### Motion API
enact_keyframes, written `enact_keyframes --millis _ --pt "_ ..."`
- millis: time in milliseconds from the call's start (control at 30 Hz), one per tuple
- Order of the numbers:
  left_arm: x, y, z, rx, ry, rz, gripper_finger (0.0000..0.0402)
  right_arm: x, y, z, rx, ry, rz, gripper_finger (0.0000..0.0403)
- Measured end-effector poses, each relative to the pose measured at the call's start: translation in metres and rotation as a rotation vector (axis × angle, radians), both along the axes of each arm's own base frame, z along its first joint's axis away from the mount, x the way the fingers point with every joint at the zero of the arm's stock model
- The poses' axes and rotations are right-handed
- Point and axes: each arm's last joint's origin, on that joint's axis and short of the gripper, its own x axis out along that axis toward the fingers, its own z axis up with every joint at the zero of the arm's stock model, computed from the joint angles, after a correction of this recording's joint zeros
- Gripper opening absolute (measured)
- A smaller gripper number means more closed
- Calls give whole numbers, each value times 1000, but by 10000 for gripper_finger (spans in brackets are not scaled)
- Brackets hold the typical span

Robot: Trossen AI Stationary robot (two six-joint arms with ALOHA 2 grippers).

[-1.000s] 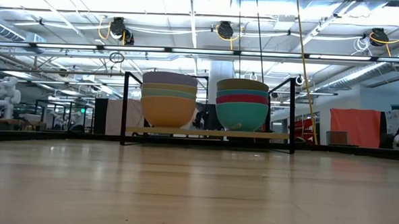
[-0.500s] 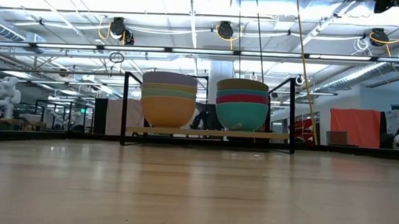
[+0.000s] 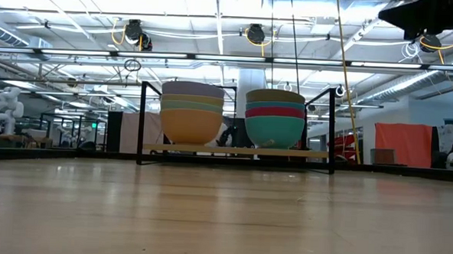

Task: Place and stack bowls onto a shelf
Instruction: Return to Home Position

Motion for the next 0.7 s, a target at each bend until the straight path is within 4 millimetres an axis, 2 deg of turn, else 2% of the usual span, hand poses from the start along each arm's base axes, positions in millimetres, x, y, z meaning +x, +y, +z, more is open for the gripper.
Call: enact_keyframes --millis 333,700 --pt "40 15 -25 -44 -4 -19 33 11 -5 -17 -14 -16 0 2" --pt "71 25 -54 -99 -2 -110 33 27 -12 -51 20 -53 4 2"
